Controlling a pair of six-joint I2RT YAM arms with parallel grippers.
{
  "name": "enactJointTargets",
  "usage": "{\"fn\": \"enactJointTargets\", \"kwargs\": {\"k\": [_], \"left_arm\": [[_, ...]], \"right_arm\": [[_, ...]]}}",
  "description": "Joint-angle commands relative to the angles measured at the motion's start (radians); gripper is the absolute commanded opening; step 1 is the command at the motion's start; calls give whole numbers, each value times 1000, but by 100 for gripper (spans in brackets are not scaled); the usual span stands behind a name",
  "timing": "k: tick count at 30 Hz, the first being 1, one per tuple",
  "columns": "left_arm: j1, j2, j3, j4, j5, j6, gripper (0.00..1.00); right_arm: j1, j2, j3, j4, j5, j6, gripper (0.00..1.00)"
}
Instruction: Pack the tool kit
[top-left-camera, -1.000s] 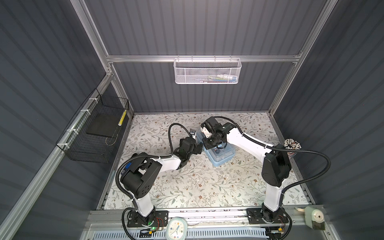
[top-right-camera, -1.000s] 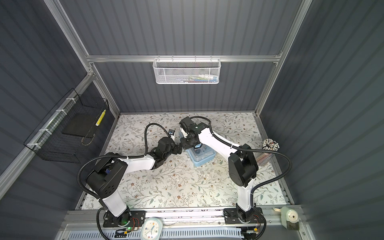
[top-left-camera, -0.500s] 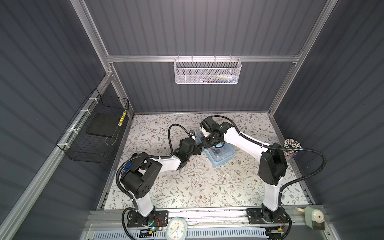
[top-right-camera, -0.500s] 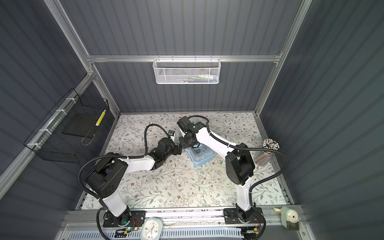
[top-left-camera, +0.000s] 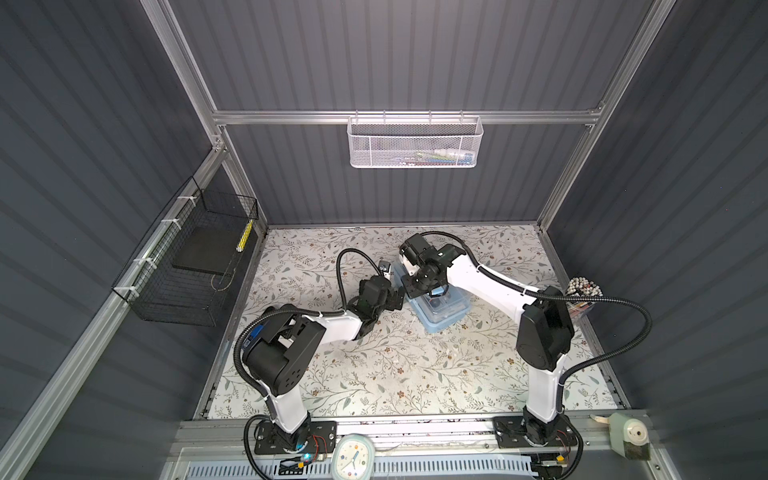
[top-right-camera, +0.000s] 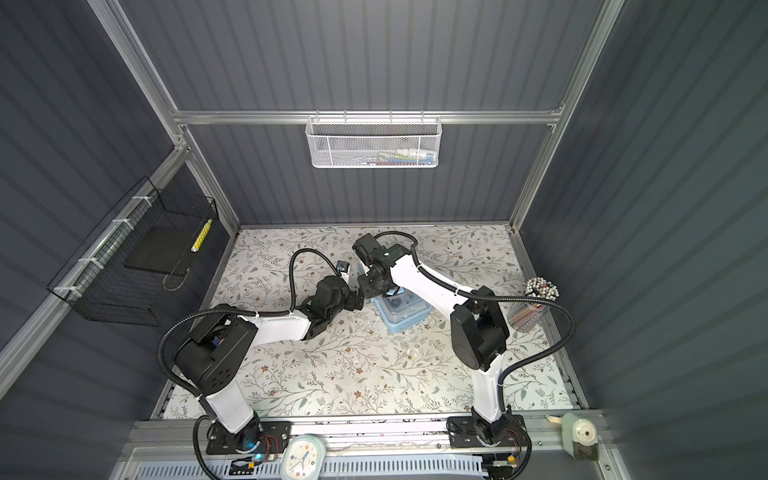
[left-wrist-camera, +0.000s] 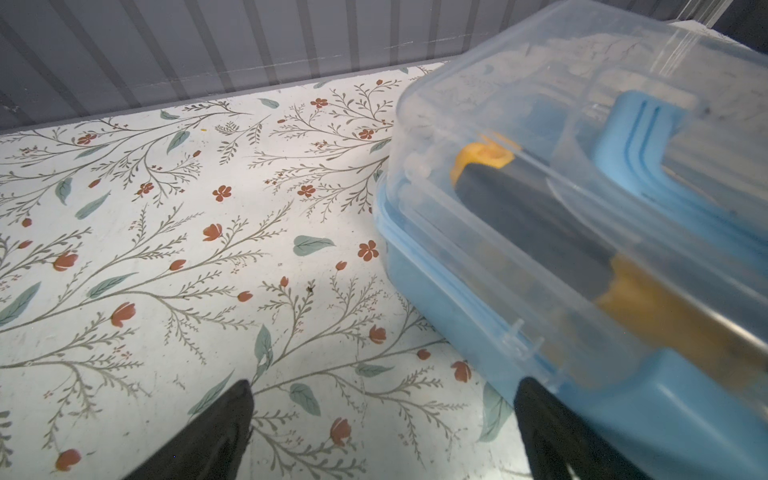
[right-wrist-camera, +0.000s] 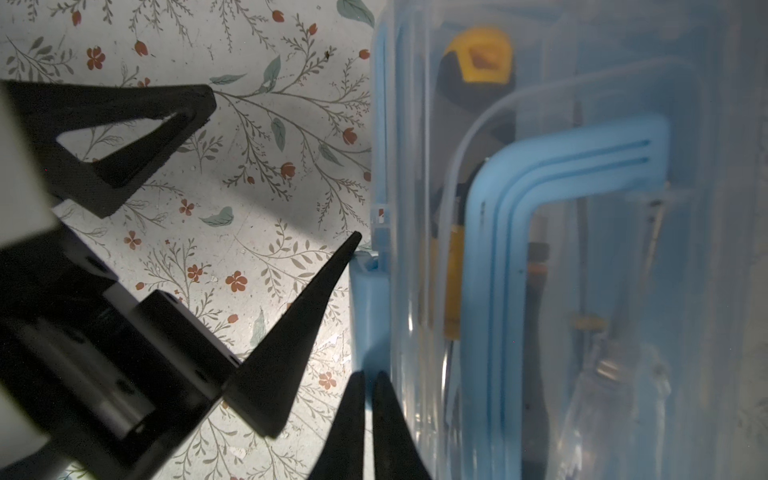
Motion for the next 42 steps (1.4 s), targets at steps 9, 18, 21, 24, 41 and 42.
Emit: {"fn": "enactJointTargets", "kwargs": {"k": [9, 18, 21, 24, 41, 42], "left_arm": [[-1, 8, -14, 23, 30, -10, 99], [-1, -7, -31, 20, 25, -10, 99], [-1, -12, -32, 17, 21, -9, 99], [-1, -10, -34, 15, 24, -10, 99], [-1, -4, -39, 23, 33, -18, 99], [-1, -2, -40, 24, 34, -18, 99]], "right_arm": [[1, 32, 38, -47, 31, 6, 12], [2, 29, 37, -45, 17, 6, 12], [3, 29, 36, -47, 27, 7, 12], [4, 29, 37, -48, 37, 7, 12], [10, 59, 71, -78, 52, 9, 12], [10, 61, 72, -79, 55, 10, 12]]}}
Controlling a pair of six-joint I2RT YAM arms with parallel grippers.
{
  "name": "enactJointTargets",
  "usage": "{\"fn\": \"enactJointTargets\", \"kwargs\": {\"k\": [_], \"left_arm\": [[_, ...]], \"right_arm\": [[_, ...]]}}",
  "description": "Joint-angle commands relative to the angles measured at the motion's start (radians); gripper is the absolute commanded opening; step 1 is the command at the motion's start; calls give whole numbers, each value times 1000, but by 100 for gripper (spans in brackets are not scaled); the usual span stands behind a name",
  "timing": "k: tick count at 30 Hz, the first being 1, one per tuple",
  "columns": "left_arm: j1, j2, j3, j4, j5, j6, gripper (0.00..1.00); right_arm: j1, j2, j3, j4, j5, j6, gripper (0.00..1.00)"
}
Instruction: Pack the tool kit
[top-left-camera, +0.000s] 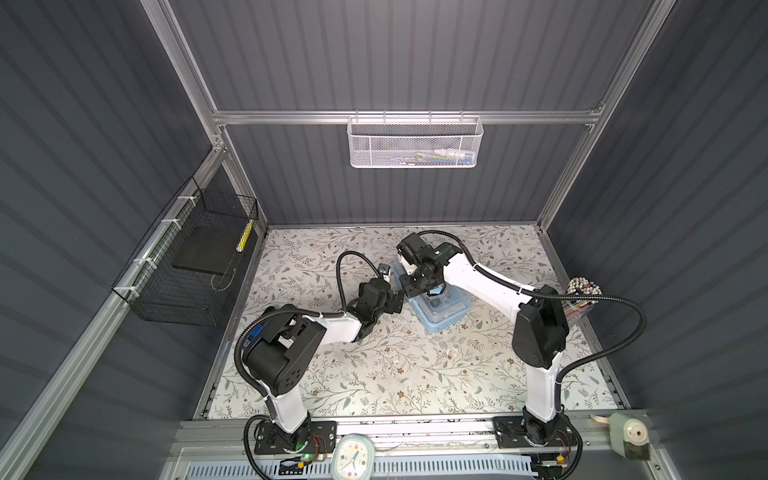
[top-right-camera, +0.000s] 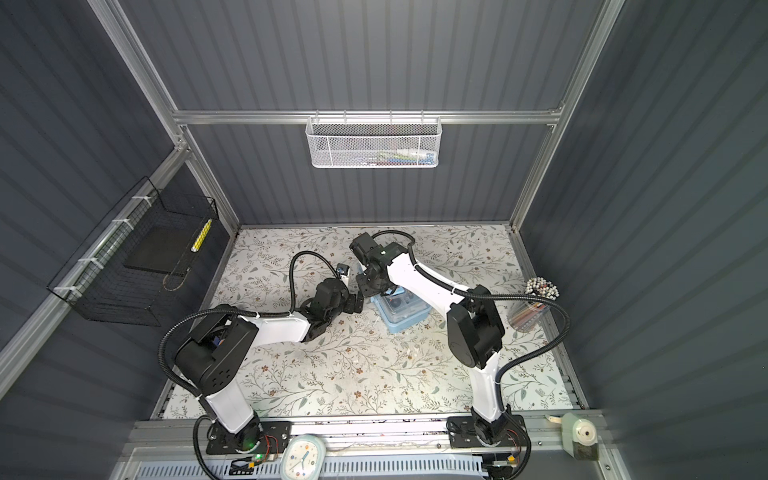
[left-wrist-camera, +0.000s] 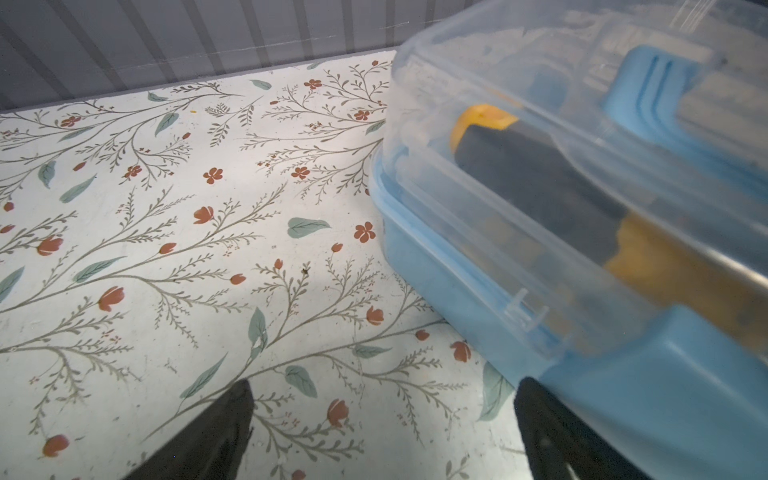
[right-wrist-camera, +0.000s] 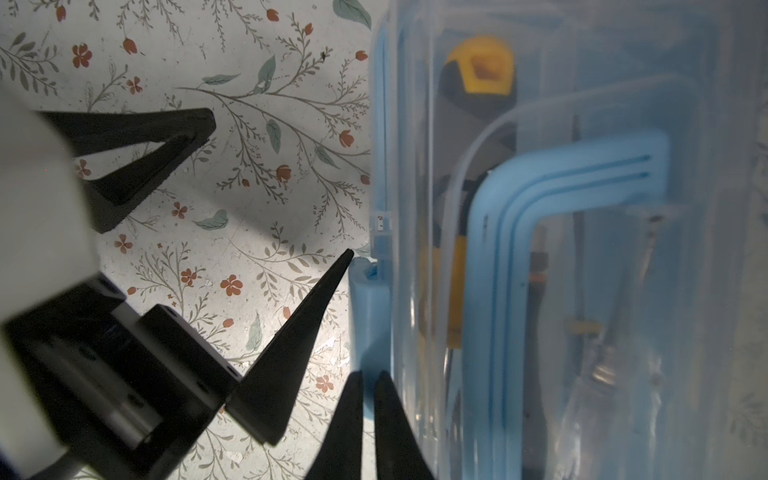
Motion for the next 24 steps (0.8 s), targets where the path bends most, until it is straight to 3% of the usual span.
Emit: {"fn": "enactJointTargets", "kwargs": {"k": [1, 24], "left_arm": [[-1, -2, -13, 20, 18, -15, 99], [-1, -8, -25, 25, 18, -19, 99]], "right_arm": [[4, 27, 23, -46, 38, 10, 12], [19, 62, 58, -76, 64, 12, 12]]}}
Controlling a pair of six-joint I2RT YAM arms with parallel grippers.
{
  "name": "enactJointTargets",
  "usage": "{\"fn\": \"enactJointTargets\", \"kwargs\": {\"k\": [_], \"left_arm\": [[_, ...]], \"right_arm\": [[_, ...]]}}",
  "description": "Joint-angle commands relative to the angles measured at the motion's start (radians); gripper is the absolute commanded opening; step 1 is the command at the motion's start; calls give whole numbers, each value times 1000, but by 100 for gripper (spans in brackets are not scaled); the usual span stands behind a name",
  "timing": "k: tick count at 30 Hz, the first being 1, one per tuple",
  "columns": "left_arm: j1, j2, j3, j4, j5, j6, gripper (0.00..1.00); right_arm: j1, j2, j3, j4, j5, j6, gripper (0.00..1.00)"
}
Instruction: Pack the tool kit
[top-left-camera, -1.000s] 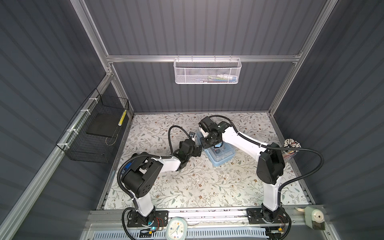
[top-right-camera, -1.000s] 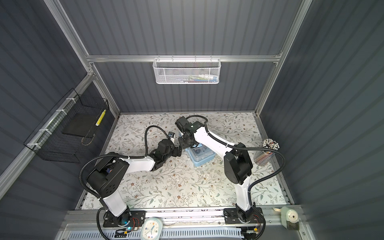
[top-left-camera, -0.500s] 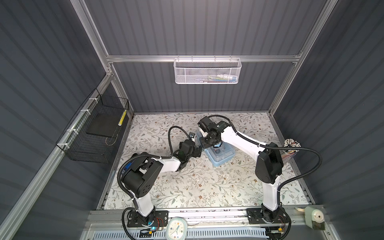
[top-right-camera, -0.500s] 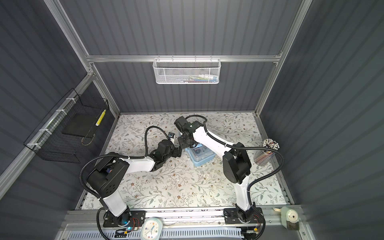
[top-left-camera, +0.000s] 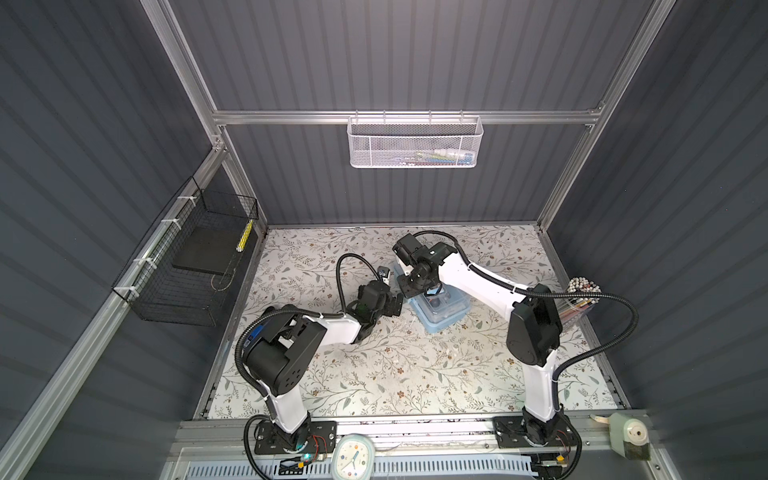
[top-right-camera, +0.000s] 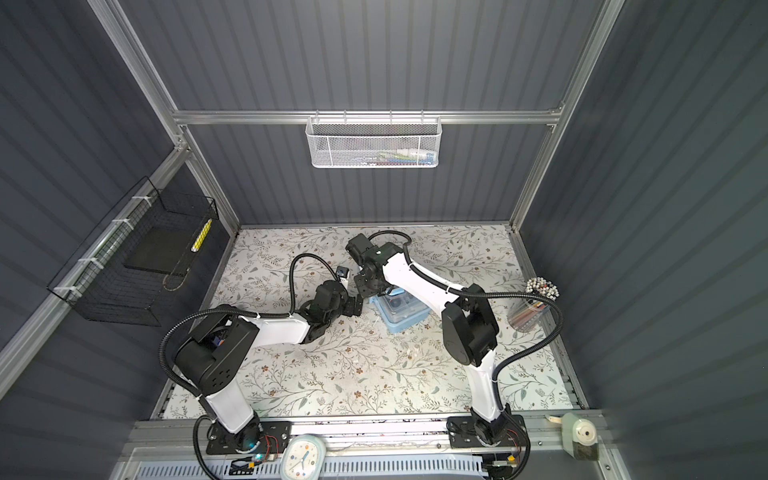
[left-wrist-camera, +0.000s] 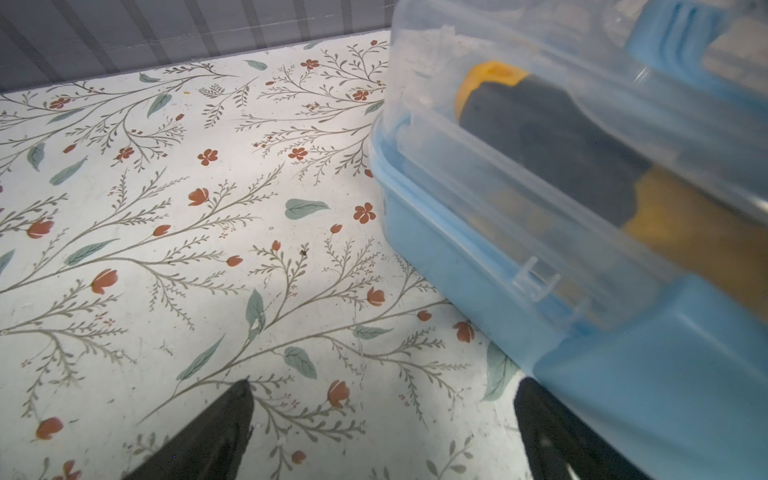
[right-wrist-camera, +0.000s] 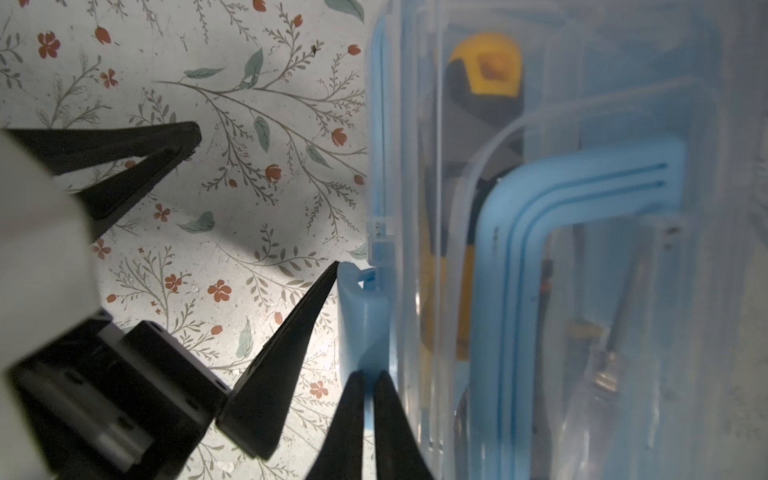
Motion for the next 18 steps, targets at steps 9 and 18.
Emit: {"fn": "enactJointTargets", "kwargs": {"k": [9, 18], "left_arm": [[-2, 9, 1, 38, 20, -28, 99], [-1, 13, 6, 35, 23, -31, 99]], "right_arm": [[2, 32, 20, -52, 46, 14, 13], [2, 40, 20, -55, 56, 25, 12]]}}
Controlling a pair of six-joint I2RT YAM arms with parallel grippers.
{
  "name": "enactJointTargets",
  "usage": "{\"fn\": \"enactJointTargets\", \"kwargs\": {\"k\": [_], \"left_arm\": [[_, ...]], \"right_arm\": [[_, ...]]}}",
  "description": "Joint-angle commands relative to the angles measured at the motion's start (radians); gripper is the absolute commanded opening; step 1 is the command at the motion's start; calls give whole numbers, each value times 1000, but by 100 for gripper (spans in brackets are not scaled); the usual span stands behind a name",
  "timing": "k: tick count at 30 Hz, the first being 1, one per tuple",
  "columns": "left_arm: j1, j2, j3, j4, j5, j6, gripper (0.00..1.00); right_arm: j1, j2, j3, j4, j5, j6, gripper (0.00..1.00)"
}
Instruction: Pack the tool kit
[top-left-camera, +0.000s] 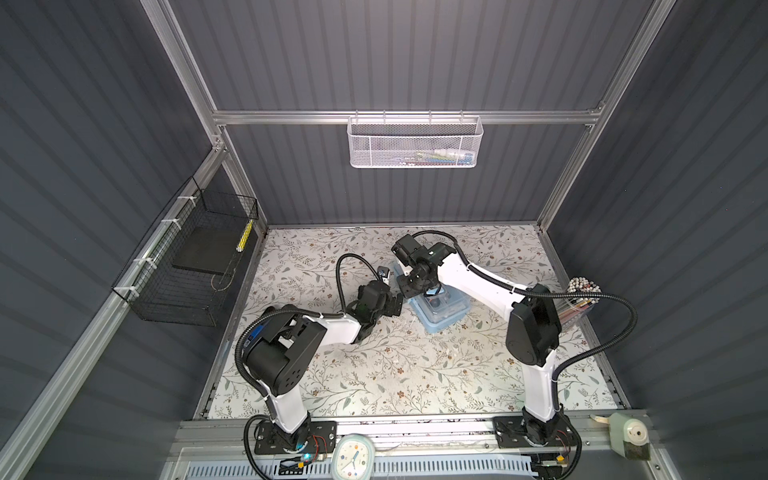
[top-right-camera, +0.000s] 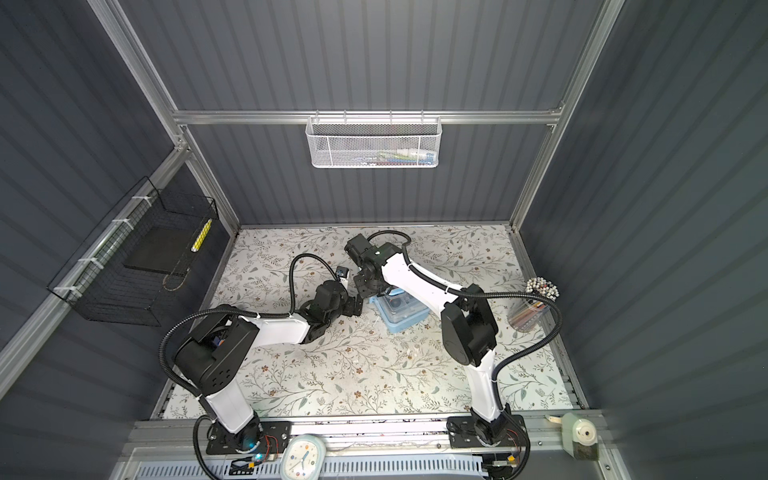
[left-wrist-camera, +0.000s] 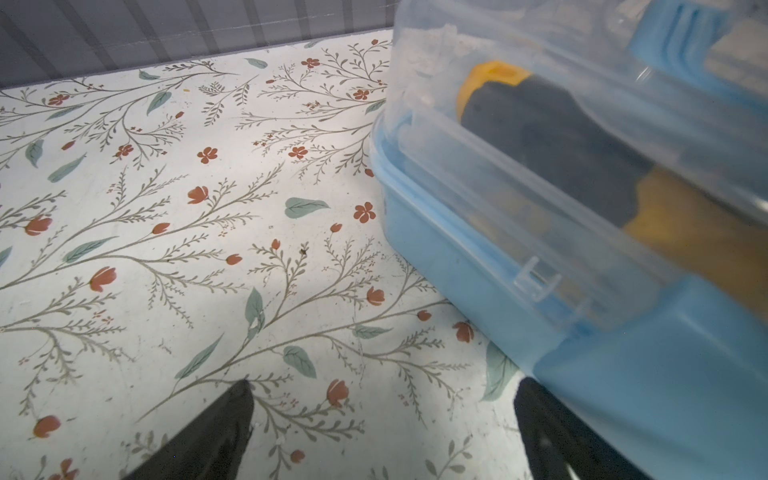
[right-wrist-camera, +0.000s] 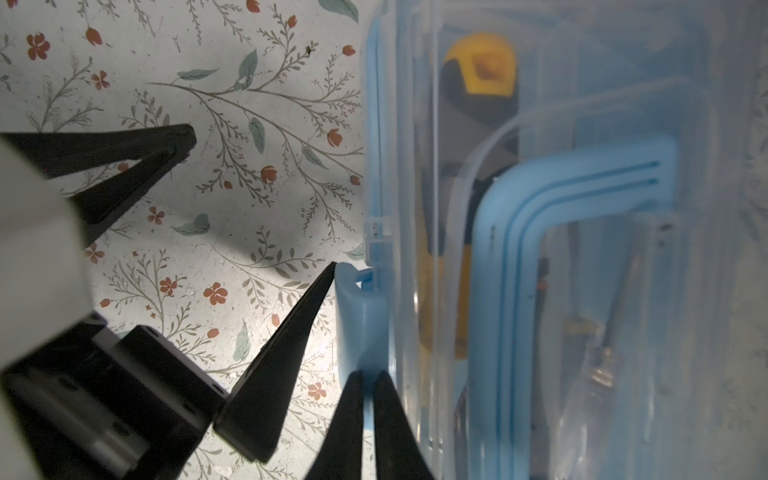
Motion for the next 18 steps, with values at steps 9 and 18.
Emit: {"fn": "enactJointTargets", "kwargs": {"k": [9, 18], "left_arm": [[-1, 16, 11, 28, 20, -22, 99], [-1, 13, 4, 30, 19, -23, 99]], "right_arm": [[2, 41, 16, -49, 44, 15, 12], [11, 49, 36, -66, 58, 14, 12]]}}
